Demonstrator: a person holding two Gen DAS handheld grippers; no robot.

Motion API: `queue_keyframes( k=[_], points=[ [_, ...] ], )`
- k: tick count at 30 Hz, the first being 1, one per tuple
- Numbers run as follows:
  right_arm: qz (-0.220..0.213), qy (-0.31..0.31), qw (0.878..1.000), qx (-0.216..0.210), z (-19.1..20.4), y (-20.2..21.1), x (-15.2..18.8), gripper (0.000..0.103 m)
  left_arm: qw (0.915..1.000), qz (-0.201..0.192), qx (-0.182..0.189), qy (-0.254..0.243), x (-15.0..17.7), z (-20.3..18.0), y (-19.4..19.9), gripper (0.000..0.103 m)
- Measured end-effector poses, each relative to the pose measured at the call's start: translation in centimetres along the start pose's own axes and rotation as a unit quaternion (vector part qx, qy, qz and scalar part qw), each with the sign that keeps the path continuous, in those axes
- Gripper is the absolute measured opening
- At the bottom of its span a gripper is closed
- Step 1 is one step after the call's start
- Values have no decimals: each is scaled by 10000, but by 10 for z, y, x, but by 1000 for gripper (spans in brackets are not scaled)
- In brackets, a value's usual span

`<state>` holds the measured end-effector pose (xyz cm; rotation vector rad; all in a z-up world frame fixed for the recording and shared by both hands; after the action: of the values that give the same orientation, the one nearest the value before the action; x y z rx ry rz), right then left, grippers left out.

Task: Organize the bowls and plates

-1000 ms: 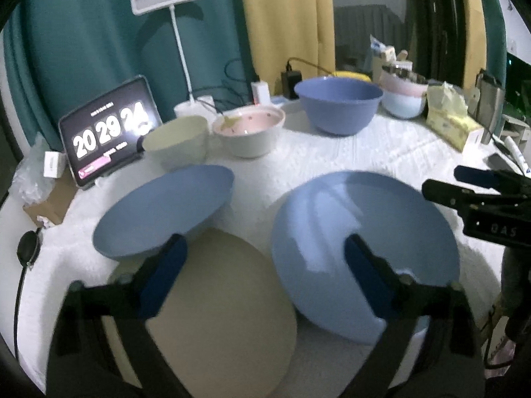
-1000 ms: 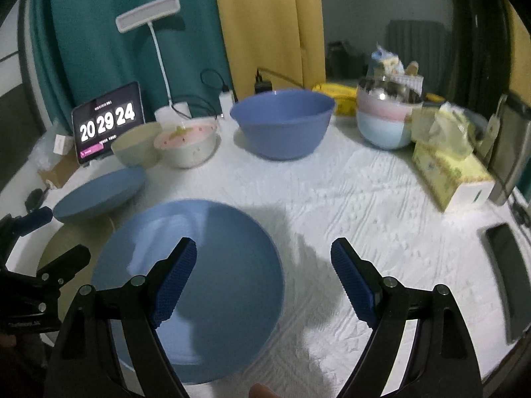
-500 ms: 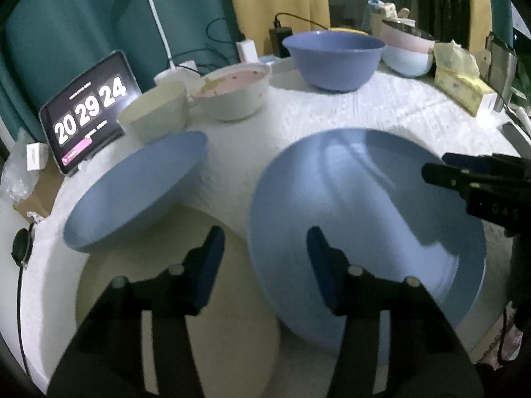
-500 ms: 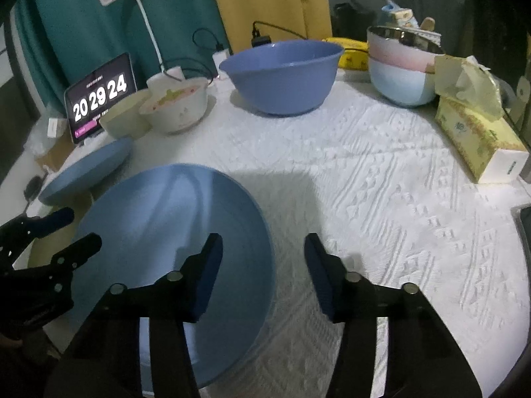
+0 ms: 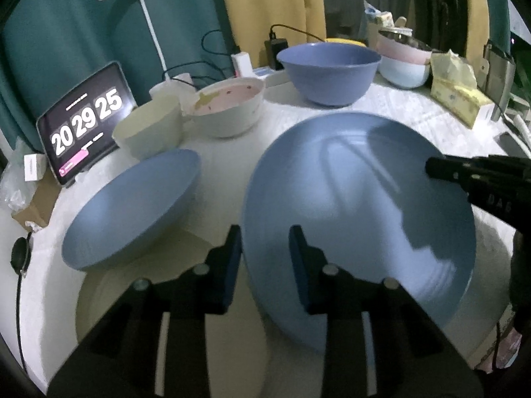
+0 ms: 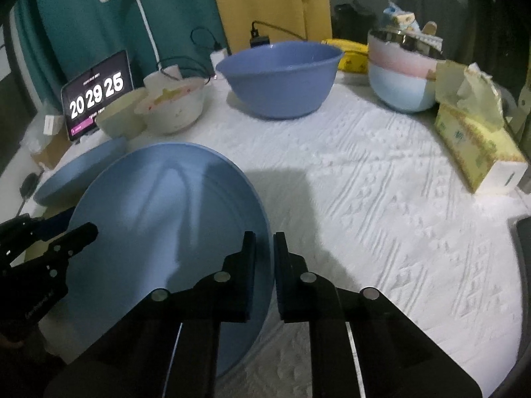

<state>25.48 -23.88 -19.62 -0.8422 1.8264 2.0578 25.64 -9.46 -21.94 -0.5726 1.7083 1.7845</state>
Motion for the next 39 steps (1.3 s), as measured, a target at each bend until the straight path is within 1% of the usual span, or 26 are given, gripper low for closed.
queue_keyframes(
  k=[7,10,14,18,22,24,27,30,32,34,35,36,37,39],
  points=[
    [-152,-63,9997,181,-18,1,-17,13,9998,-48,166,-56,-16,-13,-9,30],
    [-157,-92,9994,278,-25,-2,-20,13,9996,47,247,-97,-19,-19,-19,30],
    [-95,-177,9991,367,-35,-10,-19,13,9992,194,323,-125,-19,-27,-33,30],
    [32,-253,9987,437,-42,-20,-15,13,9989,331,304,-152,-16,-32,-44,30],
    [107,-301,9983,478,-46,-26,-12,13,9985,424,323,-104,-16,-32,-49,32],
    [116,-308,9984,467,-47,-27,-11,13,9980,529,346,-39,-15,-32,-52,32],
    [144,-312,9982,484,-48,-28,-11,13,9976,549,411,42,-15,-30,-50,32],
    [157,-368,9979,502,-47,-24,-13,13,9982,440,411,65,-18,-28,-43,34],
    [116,-343,9977,571,-47,-18,-15,17,9983,370,434,90,-19,-26,-37,35],
    [54,-337,9974,633,-47,-11,-19,28,9985,294,441,133,-22,-23,-31,37],
    [30,-339,9973,645,-46,-8,-20,32,9986,227,457,165,-23,-20,-26,39],
    [0,-344,9972,656,-46,-5,-22,38,9985,181,467,198,-25,-19,-23,43],
    [-42,-341,9971,678,-45,0,-24,41,9984,122,493,238,-26,-17,-19,45],
    [-117,-288,9970,708,-40,8,-27,41,9979,10,568,306,-29,-13,-10,46]
  ],
)
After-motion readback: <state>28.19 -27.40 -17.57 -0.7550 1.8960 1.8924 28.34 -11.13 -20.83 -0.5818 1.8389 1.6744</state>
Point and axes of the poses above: each gripper's, at about its wrist camera, not at the fingertips, and y roughly against the way its jaws point, z to its left, x to its underside, the point moved 10 cm from there along -y, roughly the way its jaws point, and after that the axes turned 6 degrees about y, right-handed, at the moved point
